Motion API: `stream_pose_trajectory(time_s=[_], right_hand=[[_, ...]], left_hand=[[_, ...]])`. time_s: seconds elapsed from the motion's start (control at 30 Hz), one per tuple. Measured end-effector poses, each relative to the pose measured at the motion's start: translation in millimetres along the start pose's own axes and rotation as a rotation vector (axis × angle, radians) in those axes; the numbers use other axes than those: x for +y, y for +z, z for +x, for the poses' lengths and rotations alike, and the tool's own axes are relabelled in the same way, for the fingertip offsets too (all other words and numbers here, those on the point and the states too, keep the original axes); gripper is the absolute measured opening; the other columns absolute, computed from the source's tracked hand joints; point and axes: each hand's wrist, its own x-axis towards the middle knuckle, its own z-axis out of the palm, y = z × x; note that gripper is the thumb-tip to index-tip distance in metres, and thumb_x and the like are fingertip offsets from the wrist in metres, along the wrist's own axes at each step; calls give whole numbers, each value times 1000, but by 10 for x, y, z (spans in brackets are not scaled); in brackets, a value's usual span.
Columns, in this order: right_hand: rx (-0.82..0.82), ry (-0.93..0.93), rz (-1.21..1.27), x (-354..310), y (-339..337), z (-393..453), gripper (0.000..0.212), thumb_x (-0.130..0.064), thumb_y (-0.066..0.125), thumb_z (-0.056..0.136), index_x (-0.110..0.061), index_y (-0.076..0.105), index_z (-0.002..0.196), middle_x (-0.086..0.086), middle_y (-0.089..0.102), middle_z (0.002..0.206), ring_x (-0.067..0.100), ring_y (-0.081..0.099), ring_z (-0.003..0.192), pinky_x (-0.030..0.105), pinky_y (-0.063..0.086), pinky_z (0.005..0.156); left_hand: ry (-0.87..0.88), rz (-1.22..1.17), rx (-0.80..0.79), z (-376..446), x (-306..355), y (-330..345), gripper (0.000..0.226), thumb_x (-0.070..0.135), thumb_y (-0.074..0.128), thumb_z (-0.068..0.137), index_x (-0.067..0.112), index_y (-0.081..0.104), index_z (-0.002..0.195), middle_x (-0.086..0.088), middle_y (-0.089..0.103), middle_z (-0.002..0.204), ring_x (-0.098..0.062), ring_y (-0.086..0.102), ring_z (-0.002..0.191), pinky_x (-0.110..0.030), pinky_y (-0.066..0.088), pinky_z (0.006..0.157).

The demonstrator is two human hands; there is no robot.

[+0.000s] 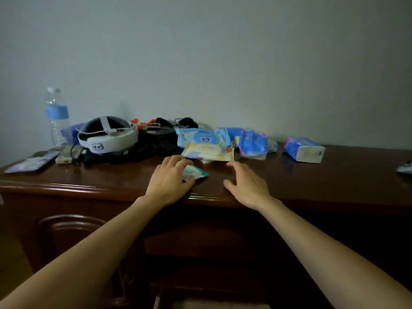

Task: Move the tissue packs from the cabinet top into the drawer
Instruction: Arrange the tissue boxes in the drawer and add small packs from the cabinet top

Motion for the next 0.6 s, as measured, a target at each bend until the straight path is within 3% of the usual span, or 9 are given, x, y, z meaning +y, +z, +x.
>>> stream_pose_trajectory(time_s=[0.1, 0.2, 0.27, 0.33, 0.4, 0.5, 0.6], right_hand=[[-20, 17, -107, -14, 166, 381, 74, -40, 56, 95, -38, 13, 155, 7, 26, 162, 33, 51, 132, 47, 50, 92], [-63, 50, -242, -59, 336, 728, 75, -37, 50, 99, -41, 4, 158, 11, 6, 168, 38, 54, 127, 46, 49, 91], [-51, 132, -279, -94, 424, 864, 59, -34, 45, 102, -31, 24, 157, 14, 30, 161, 37, 59, 121, 43, 49, 87], [35, 190, -331, -132, 466, 915, 40, -28, 48, 103, -19, 52, 142, 14, 61, 133, 33, 65, 111, 39, 48, 77], [73, 162, -414, -147, 455, 883, 33, -24, 53, 102, -13, 60, 133, 12, 68, 120, 30, 67, 106, 36, 44, 68], [92, 112, -381, -194, 356, 668, 28, -23, 53, 101, -14, 61, 127, 9, 70, 117, 29, 68, 103, 34, 41, 65], [224, 65, -203, -200, 287, 161, 19, -37, 52, 98, -21, 63, 99, 1, 70, 98, 23, 67, 85, 31, 39, 59]], left_hand=[[-52, 14, -291, 181, -86, 164, 70, 72, 39, 91, 33, 41, 149, 2, 35, 159, -23, 29, 146, -43, 27, 116], [-71, 5, -320, 219, -147, 263, 81, 83, 29, 81, 37, 39, 147, 3, 41, 154, -22, 36, 142, -43, 31, 113], [-72, 10, -289, 206, -166, 261, 83, 85, 28, 77, 40, 40, 146, 3, 46, 145, -23, 40, 134, -43, 37, 106], [-58, 61, -233, 172, -155, 250, 85, 86, 26, 78, 41, 39, 149, 3, 50, 134, -22, 43, 126, -43, 40, 100], [-32, 108, -172, 110, -106, 222, 84, 87, 21, 80, 40, 46, 146, 5, 52, 124, -20, 44, 119, -43, 39, 99], [70, 202, -65, -63, -11, 185, 99, 96, 12, 77, 34, 56, 141, 3, 52, 112, -19, 47, 111, -43, 33, 106], [169, 224, 50, -329, 32, 188, 101, 97, 29, 75, 23, 60, 138, 0, 51, 105, -22, 48, 102, -42, 42, 96]])
